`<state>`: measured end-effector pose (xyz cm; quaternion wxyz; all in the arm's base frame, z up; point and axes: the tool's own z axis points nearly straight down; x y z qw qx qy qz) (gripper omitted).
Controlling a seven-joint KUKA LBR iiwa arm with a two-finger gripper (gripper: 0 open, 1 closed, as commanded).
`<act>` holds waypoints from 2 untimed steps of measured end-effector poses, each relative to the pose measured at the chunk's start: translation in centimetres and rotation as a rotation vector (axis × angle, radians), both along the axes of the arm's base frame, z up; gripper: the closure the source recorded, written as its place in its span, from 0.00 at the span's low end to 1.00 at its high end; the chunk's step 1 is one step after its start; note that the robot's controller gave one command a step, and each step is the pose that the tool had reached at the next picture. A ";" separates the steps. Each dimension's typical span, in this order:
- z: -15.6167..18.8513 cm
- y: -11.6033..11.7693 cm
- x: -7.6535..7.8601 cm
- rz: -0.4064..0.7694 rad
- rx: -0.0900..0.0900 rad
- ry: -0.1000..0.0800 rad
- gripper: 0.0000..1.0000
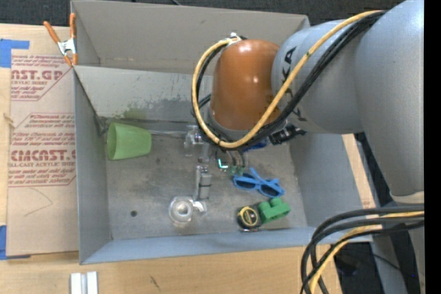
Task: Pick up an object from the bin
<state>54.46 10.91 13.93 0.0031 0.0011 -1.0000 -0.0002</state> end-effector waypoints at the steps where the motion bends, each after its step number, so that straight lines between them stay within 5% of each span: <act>1: -7.1 0.3 -5.1 0.187 0.000 -0.004 0.00; 2: -3.8 0.5 -6.1 0.146 0.001 -0.008 0.00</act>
Offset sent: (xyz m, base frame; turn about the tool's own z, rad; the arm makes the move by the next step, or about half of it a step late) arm -0.0502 0.0028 -0.0693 -0.1864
